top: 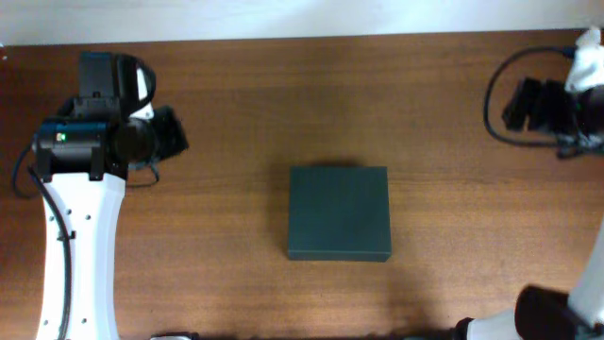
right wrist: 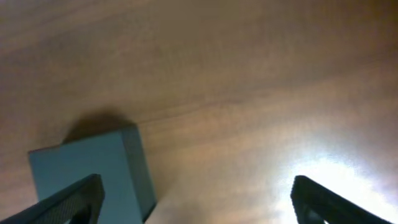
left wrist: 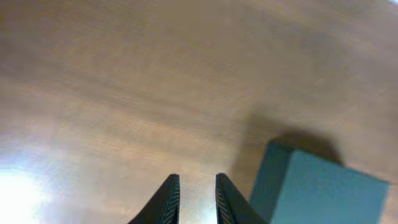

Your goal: Pack container

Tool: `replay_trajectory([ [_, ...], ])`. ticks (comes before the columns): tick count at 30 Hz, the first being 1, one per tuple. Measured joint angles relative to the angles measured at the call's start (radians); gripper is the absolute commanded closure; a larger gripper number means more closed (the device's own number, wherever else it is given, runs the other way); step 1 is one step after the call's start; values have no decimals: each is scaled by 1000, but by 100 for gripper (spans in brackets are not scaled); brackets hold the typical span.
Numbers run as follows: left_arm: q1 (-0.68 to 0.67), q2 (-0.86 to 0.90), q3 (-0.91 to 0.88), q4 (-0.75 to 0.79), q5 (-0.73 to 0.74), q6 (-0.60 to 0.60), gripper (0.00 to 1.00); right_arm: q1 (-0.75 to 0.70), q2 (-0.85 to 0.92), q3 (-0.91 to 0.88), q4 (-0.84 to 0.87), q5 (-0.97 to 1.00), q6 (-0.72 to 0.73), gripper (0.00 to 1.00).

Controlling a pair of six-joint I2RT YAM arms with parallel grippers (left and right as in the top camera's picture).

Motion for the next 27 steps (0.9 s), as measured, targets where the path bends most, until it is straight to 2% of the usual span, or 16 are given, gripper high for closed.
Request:
replay_trajectory([
  [10, 0, -6, 0, -166, -53, 0, 82, -16, -245, -381, 0, -3, 2, 1],
  [12, 0, -6, 0, -169, -56, 0, 69, -16, -274, -460, -2, -21, 2, 1],
  [13, 0, -6, 0, -169, -56, 0, 53, -16, -290, -499, -2, -35, 2, 1],
  [15, 0, -6, 0, -168, -58, 4, 33, -16, -321, -561, -2, -61, 2, 1],
  [19, 0, -6, 0, -162, -59, 2, 1, -16, -396, -632, -2, -88, 2, 1],
  [27, 0, -6, 0, -156, -63, 4, 1, -16, -542, -647, -2, -104, 2, 1],
])
